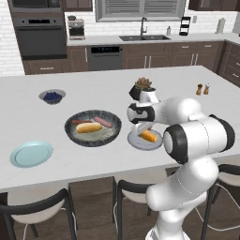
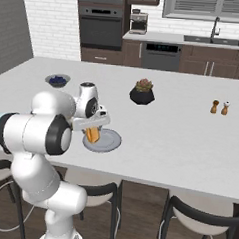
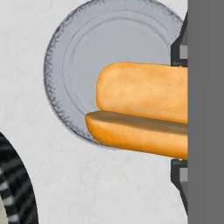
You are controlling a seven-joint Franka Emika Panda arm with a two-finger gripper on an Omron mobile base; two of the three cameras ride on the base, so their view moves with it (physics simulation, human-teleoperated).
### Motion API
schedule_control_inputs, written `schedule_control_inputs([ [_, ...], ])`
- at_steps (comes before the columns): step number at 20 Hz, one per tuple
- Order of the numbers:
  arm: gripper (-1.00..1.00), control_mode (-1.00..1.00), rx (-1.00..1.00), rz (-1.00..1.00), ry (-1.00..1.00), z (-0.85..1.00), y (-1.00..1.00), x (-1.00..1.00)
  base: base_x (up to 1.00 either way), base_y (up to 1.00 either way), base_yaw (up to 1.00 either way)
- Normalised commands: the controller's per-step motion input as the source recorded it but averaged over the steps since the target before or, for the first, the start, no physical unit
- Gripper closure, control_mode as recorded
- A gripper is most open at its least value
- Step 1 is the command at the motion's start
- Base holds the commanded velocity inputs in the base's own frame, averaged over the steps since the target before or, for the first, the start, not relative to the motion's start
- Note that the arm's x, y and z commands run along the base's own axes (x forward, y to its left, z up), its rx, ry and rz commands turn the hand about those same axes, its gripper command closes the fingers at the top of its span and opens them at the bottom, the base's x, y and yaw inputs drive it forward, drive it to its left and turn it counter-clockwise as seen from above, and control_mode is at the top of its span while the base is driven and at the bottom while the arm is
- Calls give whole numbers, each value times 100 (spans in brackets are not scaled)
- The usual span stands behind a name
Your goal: Place one bun and one sausage from the bowl on each plate.
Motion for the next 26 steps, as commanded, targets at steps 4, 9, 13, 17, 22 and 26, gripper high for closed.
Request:
schedule_control_inputs([
  [4,100,-100,0,0,0,-29,8,0,0,0,0],
  [9,100,-100,0,0,0,-12,9,4,0,0,0],
  [13,100,-100,0,0,0,-1,2,29,0,0,0],
  [17,100,-100,0,0,0,-17,0,11,0,0,0],
  [22,100,-100,0,0,0,-14,0,0,0,0,0],
  [26,100,-100,0,0,0,0,0,0,0,0,0],
])
